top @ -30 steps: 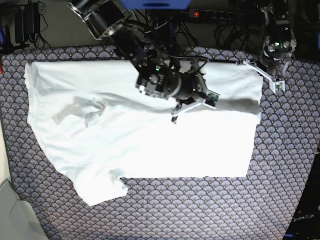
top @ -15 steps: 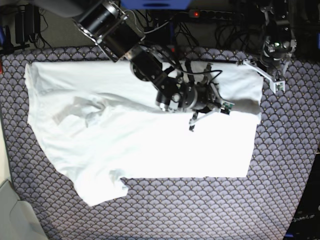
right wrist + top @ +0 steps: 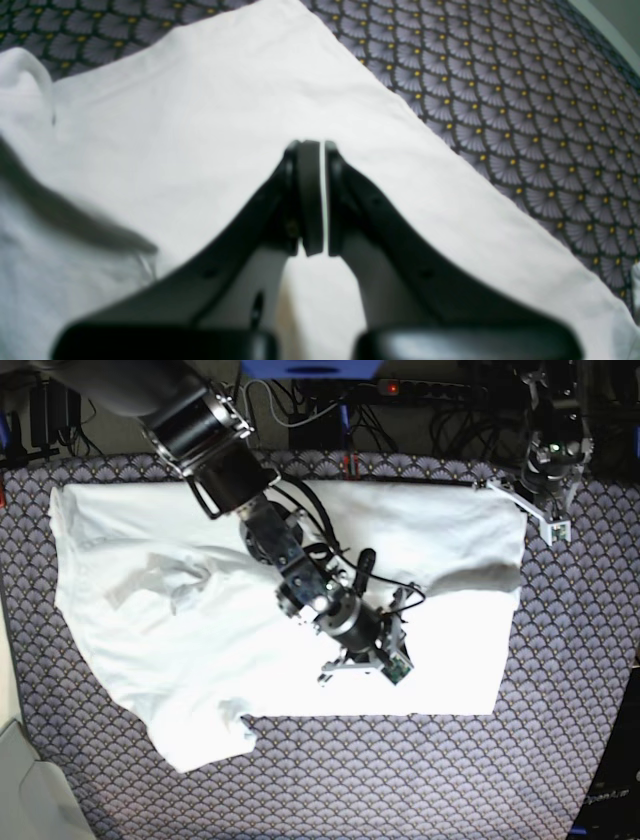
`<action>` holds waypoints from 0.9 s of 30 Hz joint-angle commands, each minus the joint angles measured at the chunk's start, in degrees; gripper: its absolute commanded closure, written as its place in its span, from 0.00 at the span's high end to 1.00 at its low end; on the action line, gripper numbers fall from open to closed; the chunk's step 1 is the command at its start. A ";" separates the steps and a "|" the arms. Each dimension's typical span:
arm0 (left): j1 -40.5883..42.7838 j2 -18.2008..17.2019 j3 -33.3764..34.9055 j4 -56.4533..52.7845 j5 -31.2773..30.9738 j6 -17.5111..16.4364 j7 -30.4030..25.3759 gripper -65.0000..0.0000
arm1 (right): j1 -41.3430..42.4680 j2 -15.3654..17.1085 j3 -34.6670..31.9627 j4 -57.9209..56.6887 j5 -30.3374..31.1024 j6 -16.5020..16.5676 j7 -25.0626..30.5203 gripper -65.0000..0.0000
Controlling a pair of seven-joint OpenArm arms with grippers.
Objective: Fold the T-shirt properly
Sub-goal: 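Lift the right gripper and move it across the shirt toward the left gripper, then lower both grippers to the shirt's side edges near the hem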
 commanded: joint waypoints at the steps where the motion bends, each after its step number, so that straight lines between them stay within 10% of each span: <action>1: 0.69 -0.37 -0.33 0.32 0.40 0.14 2.12 0.00 | 0.59 -1.03 0.64 2.69 0.34 0.09 1.64 0.01; 17: -1.16 -0.72 -0.24 16.05 -0.04 -0.03 2.12 0.05 | -6.44 14.25 9.70 29.94 0.25 0.18 -16.65 0.03; 23: -7.84 -0.37 0.11 15.79 -0.04 -0.03 1.94 0.45 | -6.79 16.54 20.51 31.88 0.34 3.78 -20.08 0.34; 27: -19.01 -0.45 1.87 12.98 0.22 -0.03 2.03 0.49 | -5.30 17.59 28.16 29.77 0.34 11.52 -19.81 0.55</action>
